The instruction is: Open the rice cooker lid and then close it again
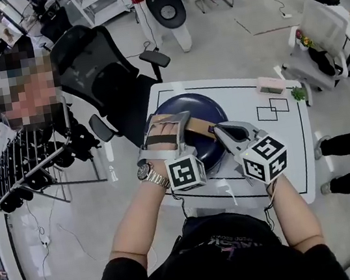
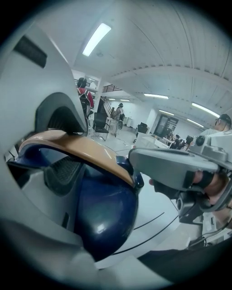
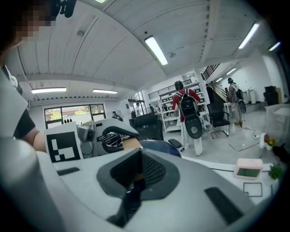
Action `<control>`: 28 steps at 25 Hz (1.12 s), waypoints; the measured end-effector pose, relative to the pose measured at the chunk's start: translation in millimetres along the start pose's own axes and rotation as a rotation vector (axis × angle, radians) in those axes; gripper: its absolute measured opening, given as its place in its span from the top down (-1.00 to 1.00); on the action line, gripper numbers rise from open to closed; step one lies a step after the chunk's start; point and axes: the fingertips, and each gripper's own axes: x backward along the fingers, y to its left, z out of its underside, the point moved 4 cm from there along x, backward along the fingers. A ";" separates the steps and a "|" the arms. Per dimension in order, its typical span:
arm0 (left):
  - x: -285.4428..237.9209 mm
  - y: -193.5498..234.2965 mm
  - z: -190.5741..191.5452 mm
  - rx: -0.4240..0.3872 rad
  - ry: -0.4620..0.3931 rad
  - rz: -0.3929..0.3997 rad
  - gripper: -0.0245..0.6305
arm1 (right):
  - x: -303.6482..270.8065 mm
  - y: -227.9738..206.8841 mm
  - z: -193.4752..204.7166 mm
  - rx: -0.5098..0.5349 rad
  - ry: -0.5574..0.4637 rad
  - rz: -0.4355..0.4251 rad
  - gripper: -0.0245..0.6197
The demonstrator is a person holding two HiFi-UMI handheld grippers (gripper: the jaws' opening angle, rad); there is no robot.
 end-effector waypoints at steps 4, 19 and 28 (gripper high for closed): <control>3.8 1.4 1.0 0.057 0.025 -0.063 0.42 | 2.3 -1.0 -0.2 0.000 -0.011 -0.028 0.92; 106.2 -1.0 59.9 0.973 -0.066 -0.216 0.92 | -2.9 45.8 -31.4 0.072 -0.175 -0.160 0.92; 185.6 -23.5 101.8 1.311 -0.226 -0.127 0.92 | -16.2 119.0 -23.0 0.097 -0.196 -0.157 0.92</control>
